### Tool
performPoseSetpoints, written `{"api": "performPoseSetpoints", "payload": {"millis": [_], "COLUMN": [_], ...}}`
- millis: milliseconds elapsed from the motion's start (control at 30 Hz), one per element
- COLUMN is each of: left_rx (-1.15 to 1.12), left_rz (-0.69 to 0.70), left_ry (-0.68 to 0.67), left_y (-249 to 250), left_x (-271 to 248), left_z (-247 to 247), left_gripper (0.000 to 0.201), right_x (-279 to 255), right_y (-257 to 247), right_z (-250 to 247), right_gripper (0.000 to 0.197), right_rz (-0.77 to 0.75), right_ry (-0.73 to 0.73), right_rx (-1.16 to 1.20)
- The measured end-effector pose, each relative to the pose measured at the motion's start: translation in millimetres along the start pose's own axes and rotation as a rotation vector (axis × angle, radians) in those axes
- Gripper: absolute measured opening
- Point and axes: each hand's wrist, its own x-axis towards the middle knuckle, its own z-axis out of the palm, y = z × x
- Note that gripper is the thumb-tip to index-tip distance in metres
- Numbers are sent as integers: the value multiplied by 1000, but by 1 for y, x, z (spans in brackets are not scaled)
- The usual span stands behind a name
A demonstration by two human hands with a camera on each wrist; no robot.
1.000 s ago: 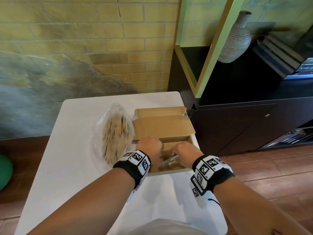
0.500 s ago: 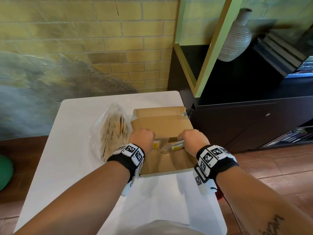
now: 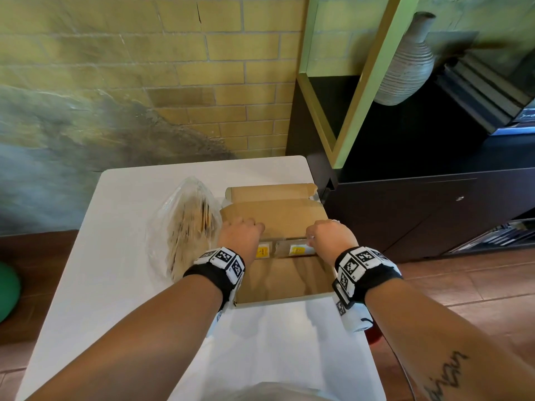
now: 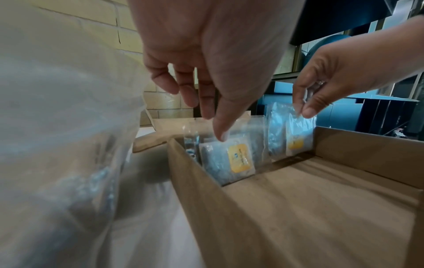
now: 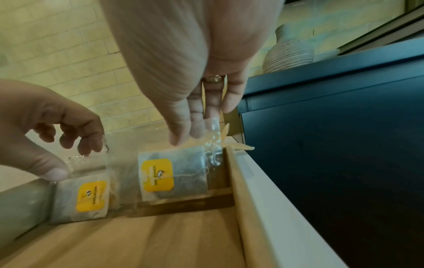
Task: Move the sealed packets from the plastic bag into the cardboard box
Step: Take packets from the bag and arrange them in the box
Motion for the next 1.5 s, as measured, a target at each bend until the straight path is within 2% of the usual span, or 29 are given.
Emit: {"api": "performPoseSetpoints", "payload": {"millis": [233, 400, 800, 1000, 1133, 1300, 1400, 1500], "left_rx": [93, 84, 85, 78, 73, -149, -315, -429], "left_rz": [1, -25, -26, -34, -48, -128, -232, -406], "left_ry": [-89, -58, -64, -29, -3, 129, 244, 304], "left_y": [1, -3, -9, -12, -16, -25, -33, -43], "left_x": [2, 5, 4, 1, -2, -12, -21, -29], "left_z": [-3, -7, -6, -6, -5, 3, 4, 7], "left_gripper": [27, 21, 25, 26, 28, 40, 51, 47], "right_x": [0, 3, 4, 7, -6, -25, -31, -35], "right_y": [1, 6, 6, 14, 18, 13, 7, 1], "right_z": [4, 1, 6, 11, 12, 25, 33, 33], "right_gripper": [26, 24, 26, 31, 33, 32, 33, 33], "right_rz": [-60, -38, -11, 78, 279, 385, 389, 398], "right_ry": [-16, 36, 40, 126, 264, 272, 248, 253], "right_rx": [-108, -143, -132, 59, 374, 541, 578, 585]}}
